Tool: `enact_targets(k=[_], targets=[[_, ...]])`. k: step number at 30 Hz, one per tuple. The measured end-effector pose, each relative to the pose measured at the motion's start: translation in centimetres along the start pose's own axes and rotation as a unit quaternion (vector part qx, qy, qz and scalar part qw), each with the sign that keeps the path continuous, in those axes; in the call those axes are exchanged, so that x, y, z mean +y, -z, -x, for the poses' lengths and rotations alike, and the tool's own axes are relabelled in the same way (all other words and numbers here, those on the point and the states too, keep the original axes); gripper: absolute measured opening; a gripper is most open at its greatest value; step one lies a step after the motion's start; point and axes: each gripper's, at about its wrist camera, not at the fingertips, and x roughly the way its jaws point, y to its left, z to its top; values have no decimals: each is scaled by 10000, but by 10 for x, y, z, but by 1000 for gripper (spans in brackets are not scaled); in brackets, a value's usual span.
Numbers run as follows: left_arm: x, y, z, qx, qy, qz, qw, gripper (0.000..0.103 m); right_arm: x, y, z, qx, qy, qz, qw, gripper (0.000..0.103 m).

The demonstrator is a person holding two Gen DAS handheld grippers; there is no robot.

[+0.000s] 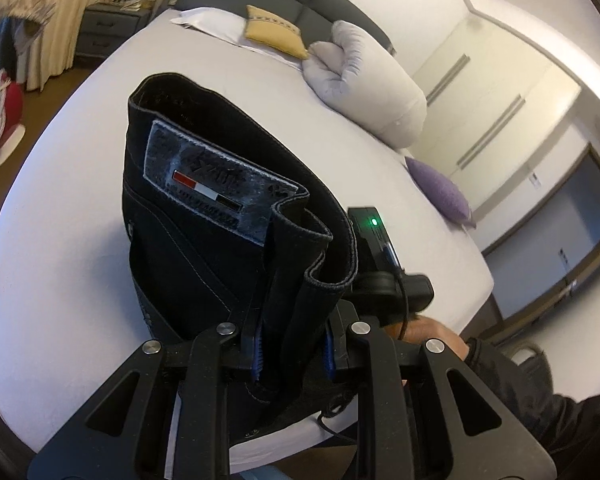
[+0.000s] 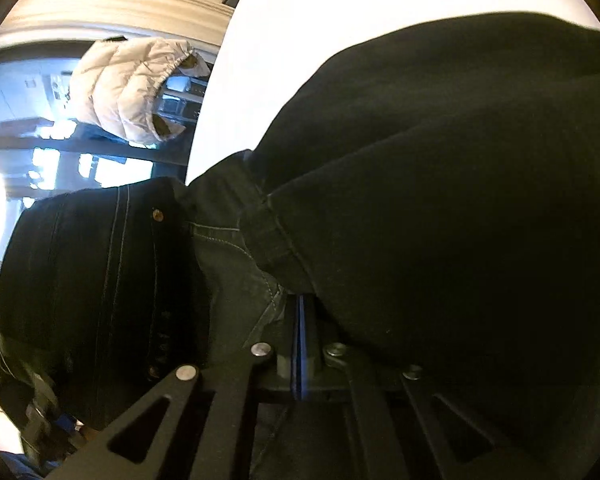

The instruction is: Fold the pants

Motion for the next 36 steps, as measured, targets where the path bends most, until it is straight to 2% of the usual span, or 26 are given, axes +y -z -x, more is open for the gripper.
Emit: enact_targets(k=[2, 4, 5, 7, 8, 9, 10, 14, 17, 18, 19, 21, 22, 23, 24, 25, 31, 32, 36], targets=[[-12, 2, -8, 79, -6, -164, 9998, 20, -2, -1, 19, -175, -185, -27, 9997, 23], [-25, 7, -15, 170, -37, -377, 9991, 20, 2, 1, 56, -810, -803, -79, 9934, 66], [-34, 9, -21, 221, -60, -505, 9985, 20, 6, 3, 77, -1112, -1029, -31, 9884, 72], [-46, 14, -31, 311, -82, -694, 9971, 20, 13, 8, 107, -1400, -1241, 165, 9822, 83], [-55, 16, -38, 363, -121, -841, 9957, 20, 20, 10, 120, -1413, -1371, 257, 9801, 87], [-62, 18, -44, 406, -150, -940, 9946, 20, 25, 13, 126, -1367, -1478, 333, 9790, 97], [-68, 20, -49, 448, -166, -1017, 9937, 20, 32, 18, 131, -1283, -1562, 457, 9783, 99], [-95, 32, -72, 624, -202, -1431, 9875, 20, 60, 26, 118, -929, -1408, 966, 9809, 99], [-113, 44, -85, 778, -242, -1791, 9804, 20, 60, 25, 101, -751, -1160, 922, 9861, 99], [-119, 48, -88, 825, -241, -1899, 9780, 20, 62, 26, 96, -712, -1042, 903, 9879, 93], [-121, 51, -90, 859, -235, -1956, 9766, 20, 59, 24, 93, -696, -925, 868, 9895, 78], [-130, 59, -97, 964, -224, -2103, 9726, 20, 46, 20, 97, -612, -765, 710, 9927, 67], [-131, 64, -98, 991, -227, -2143, 9715, 20, 38, 18, 100, -623, -709, 591, 9938, 51], [-134, 67, -103, 1023, -231, -2188, 9701, 20, 30, 16, 103, -650, -623, 501, 9947, 43], [-136, 67, -107, 1042, -231, -2211, 9694, 20, 22, 15, 108, -663, -552, 434, 9953, 30], [-136, 67, -111, 1063, -212, -2223, 9689, 20, 16, 15, 112, -688, -502, 382, 9956, 24], [-167, 74, -148, 1178, -3, -2454, 9622, 20, -14, 8, 134, -898, -103, 208, 9957, 18], [-170, 80, -143, 1182, 26, -2501, 9610, 20, -19, 8, 139, -925, -27, 198, 9955, 17], [-209, 85, -174, 1255, 116, -2721, 9540, 20, -41, -4, 157, -943, 264, 144, 9951, 17]])
